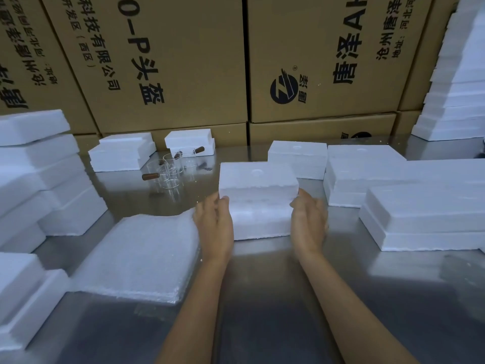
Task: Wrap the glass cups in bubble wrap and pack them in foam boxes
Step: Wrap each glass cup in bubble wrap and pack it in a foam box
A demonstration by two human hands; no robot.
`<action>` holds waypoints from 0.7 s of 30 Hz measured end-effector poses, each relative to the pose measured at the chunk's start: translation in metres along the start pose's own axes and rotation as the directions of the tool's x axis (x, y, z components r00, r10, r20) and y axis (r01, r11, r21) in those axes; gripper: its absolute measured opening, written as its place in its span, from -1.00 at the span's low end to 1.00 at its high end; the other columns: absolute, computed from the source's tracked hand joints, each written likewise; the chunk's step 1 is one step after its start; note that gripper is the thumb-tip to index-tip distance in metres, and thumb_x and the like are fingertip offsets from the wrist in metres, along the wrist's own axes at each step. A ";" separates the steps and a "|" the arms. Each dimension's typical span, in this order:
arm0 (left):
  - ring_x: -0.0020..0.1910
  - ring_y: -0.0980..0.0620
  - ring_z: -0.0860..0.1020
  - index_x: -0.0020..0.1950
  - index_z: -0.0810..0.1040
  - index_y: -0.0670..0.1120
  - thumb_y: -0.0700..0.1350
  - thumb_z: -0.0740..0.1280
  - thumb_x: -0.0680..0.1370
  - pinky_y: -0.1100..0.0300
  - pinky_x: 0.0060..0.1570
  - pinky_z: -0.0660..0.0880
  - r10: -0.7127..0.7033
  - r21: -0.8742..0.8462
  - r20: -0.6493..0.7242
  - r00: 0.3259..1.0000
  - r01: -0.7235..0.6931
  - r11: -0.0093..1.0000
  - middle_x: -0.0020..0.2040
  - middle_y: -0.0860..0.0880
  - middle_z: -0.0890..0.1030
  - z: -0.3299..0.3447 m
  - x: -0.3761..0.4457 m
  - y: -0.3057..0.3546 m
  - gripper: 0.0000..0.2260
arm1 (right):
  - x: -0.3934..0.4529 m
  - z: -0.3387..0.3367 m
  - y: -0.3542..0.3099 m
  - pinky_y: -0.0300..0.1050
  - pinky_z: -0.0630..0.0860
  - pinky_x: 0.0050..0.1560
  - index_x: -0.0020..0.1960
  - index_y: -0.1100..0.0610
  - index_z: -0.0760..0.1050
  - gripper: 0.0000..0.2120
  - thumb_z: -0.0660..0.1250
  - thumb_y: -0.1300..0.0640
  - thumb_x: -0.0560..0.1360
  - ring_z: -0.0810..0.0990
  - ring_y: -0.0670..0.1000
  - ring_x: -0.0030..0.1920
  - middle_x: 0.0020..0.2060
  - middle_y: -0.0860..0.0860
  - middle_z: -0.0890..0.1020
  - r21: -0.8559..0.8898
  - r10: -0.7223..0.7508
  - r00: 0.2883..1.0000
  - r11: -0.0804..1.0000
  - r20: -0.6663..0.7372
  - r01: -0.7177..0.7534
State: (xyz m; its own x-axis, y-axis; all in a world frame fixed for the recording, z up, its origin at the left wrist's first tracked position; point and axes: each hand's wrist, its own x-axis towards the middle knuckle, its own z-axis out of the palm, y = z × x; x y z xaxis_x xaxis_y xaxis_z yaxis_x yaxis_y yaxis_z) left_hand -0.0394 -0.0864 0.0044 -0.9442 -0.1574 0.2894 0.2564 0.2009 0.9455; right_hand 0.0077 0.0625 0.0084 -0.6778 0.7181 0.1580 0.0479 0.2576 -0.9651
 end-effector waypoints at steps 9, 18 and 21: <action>0.56 0.05 0.03 0.58 0.28 0.04 0.13 0.10 0.66 0.02 0.48 0.01 -0.157 0.183 0.159 0.975 0.127 0.975 0.53 0.05 0.28 0.001 0.014 -0.002 -0.51 | 0.024 0.001 0.005 0.15 0.01 0.46 0.51 -0.13 0.31 -0.29 -0.12 -0.31 0.43 0.24 0.04 0.50 0.46 -0.05 0.40 -0.233 0.037 0.975 0.972 0.221 0.016; 0.61 0.06 0.01 0.61 0.23 -0.01 0.04 0.17 0.67 0.03 0.54 -0.01 -0.156 0.202 0.187 0.970 0.117 0.972 0.62 0.00 0.17 -0.003 0.008 0.000 -0.50 | 0.019 -0.005 0.006 0.09 0.28 0.45 0.37 0.03 0.47 -0.60 0.23 -0.02 0.57 0.49 0.04 0.30 0.29 -0.02 0.56 -0.198 0.022 0.984 0.980 0.178 0.014; 0.61 0.06 0.03 0.62 0.21 -0.03 0.01 0.16 0.68 0.08 0.53 0.00 -0.155 0.201 0.187 0.970 0.117 0.973 0.63 -0.01 0.16 -0.002 0.004 0.003 -0.50 | 0.018 -0.007 0.006 0.10 0.37 0.39 0.35 0.05 0.48 -0.63 0.24 0.01 0.57 0.49 0.07 0.29 0.27 0.00 0.56 -0.196 0.037 0.983 0.981 0.178 -0.001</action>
State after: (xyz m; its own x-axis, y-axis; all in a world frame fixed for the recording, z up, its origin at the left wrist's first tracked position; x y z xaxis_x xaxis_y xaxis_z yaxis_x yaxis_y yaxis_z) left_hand -0.0422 -0.0887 0.0089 -0.9944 -0.0027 0.1059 0.0973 0.3709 0.9236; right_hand 0.0009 0.0819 0.0072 -0.7956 0.6002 0.0826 0.1914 0.3784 -0.9056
